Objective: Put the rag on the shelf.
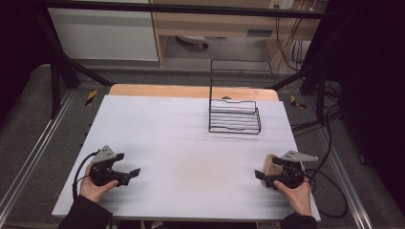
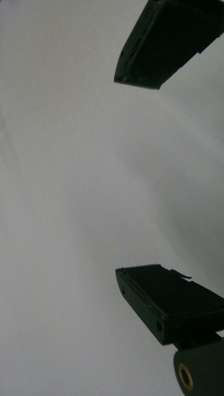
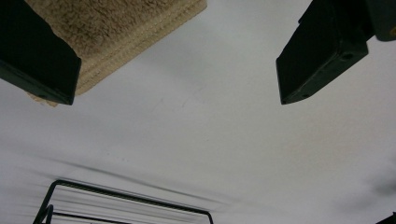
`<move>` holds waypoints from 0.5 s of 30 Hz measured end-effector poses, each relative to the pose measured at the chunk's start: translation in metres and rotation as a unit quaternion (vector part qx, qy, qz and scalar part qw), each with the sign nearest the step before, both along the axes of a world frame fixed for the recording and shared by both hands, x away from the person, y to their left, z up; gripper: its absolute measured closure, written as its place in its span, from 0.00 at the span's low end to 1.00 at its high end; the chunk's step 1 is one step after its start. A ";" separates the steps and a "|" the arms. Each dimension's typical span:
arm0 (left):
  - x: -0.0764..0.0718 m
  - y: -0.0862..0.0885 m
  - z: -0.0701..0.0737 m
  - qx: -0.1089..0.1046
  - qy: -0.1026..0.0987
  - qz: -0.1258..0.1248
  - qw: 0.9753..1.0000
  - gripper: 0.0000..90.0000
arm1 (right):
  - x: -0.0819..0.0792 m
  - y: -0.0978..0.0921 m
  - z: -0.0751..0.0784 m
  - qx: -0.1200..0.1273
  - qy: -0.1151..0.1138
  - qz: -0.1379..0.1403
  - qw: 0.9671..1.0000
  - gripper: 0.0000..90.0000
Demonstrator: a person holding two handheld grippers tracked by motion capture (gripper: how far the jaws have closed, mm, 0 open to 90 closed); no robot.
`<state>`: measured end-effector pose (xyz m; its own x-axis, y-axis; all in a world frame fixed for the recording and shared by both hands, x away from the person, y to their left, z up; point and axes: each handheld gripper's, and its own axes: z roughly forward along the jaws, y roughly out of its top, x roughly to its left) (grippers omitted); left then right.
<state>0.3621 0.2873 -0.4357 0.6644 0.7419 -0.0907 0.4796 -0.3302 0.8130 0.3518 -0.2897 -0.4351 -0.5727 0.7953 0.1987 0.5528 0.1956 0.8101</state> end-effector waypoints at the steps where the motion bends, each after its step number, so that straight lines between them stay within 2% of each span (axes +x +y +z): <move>1: 0.000 0.000 0.000 0.000 -0.001 0.000 1.000 0.07 | 0.000 0.000 0.000 0.000 0.000 0.000 1.000 0.01; 9: -0.001 0.000 0.000 0.003 0.000 0.003 1.000 0.07 | -0.002 0.001 0.000 -0.011 0.005 -0.002 1.000 0.02; 15: -0.003 -0.001 -0.001 0.005 -0.001 0.001 1.000 0.07 | -0.005 0.002 0.000 -0.024 0.020 -0.008 0.999 0.09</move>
